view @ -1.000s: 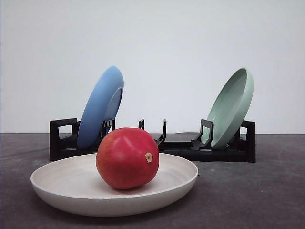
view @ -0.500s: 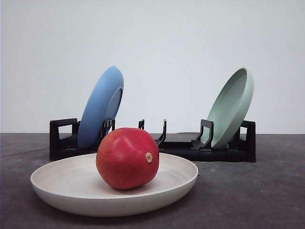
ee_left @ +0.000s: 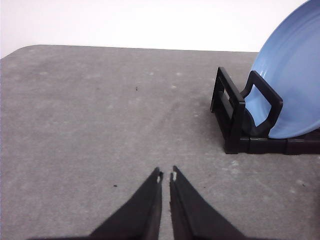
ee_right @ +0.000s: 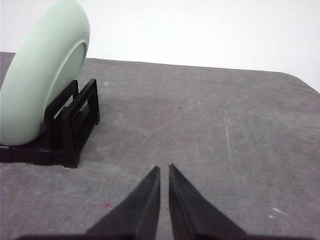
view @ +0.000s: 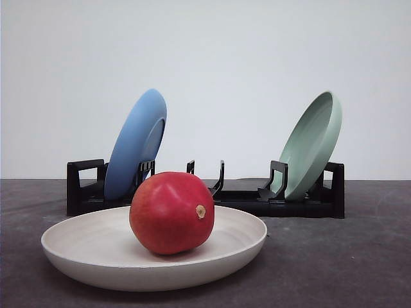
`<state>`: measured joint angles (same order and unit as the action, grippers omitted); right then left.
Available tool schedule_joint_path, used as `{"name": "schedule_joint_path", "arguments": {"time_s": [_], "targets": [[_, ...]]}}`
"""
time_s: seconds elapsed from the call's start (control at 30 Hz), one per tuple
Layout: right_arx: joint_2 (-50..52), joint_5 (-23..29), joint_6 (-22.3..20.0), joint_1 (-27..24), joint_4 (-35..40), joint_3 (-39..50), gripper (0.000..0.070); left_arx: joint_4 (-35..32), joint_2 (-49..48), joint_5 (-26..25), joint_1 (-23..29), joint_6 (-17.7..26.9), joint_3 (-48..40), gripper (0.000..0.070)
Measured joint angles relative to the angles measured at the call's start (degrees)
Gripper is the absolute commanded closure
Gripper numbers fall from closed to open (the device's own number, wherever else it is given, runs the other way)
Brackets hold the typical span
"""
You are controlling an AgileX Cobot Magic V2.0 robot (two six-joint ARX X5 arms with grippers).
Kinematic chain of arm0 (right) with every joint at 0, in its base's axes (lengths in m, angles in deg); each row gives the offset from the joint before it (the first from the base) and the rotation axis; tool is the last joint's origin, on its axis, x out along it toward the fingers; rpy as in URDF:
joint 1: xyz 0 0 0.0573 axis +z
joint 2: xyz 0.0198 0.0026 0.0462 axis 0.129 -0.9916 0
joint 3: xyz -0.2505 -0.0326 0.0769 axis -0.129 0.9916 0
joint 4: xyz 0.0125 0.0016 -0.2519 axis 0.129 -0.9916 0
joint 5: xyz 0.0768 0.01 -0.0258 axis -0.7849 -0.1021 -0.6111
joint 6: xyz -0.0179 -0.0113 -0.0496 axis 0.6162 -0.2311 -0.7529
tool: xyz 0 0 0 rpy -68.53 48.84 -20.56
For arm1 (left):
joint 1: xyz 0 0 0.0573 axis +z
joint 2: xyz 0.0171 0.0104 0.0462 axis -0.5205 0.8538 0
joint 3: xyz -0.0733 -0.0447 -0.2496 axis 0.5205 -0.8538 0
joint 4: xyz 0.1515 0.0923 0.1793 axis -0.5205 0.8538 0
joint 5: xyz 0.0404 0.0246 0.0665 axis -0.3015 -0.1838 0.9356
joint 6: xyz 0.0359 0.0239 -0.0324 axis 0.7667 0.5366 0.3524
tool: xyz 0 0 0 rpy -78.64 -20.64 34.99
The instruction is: Place pomegranate in white plate
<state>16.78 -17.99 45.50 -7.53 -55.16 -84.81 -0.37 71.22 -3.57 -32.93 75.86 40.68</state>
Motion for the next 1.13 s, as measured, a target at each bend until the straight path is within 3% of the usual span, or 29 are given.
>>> {"name": "schedule_joint_path", "arguments": {"time_s": [1.13], "targets": [[0.0, 0.0, 0.0, 0.0, 0.0, 0.0, 0.0674, 0.0, 0.0, 0.0, 0.0, 0.0, 0.0, 0.0695]]}}
